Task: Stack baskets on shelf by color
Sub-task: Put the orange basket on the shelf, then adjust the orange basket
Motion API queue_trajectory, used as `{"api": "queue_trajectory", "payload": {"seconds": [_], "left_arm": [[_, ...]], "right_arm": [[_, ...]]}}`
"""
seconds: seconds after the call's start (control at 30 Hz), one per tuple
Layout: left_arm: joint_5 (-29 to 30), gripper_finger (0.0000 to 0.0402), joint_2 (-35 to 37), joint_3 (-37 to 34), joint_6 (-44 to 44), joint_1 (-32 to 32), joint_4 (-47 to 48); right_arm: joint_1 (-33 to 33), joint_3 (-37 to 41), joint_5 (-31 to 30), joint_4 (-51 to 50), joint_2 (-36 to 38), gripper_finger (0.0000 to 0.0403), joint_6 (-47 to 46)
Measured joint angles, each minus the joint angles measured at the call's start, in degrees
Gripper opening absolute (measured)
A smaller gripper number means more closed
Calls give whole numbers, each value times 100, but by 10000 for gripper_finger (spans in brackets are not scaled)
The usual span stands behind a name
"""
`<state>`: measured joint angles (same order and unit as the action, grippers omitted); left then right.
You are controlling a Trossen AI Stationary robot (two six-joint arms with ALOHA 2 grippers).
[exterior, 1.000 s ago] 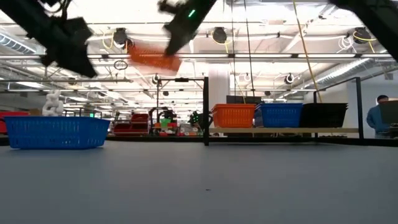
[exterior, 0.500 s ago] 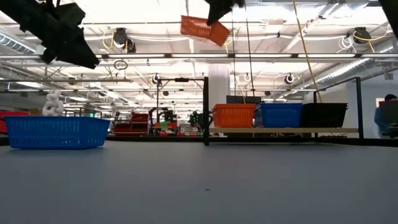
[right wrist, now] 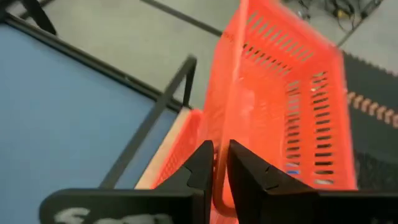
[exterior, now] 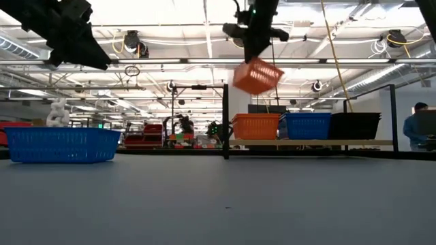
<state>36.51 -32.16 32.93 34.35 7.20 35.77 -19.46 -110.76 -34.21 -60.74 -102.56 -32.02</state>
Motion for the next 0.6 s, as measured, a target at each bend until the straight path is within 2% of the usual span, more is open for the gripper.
{"api": "queue_trajectory", "payload": {"seconds": [0.07, 0.2, 0.27, 0.37, 0.5, 0.6], "left_arm": [[2, 127, 0, 0, -152, -1, 0], [296, 127, 0, 1, -309, -9, -1], [449, 127, -1, 22, -415, -12, 9], [538, 127, 0, 138, -591, -17, 2], [535, 127, 0, 252, -733, -15, -9], [555, 127, 0, 254, -783, -17, 0]], "right_arm": [[-4, 247, 16, 3, 0, 39, -360], [-65, 625, 616, 53, -9, 33, -1158], [-74, 771, 722, 133, -7, 23, -1325], [-57, 917, 732, 280, -7, 4, -1361], [-33, 927, 727, 451, -1, 6, -1356], [-33, 936, 727, 644, 111, 7, -513]]}}
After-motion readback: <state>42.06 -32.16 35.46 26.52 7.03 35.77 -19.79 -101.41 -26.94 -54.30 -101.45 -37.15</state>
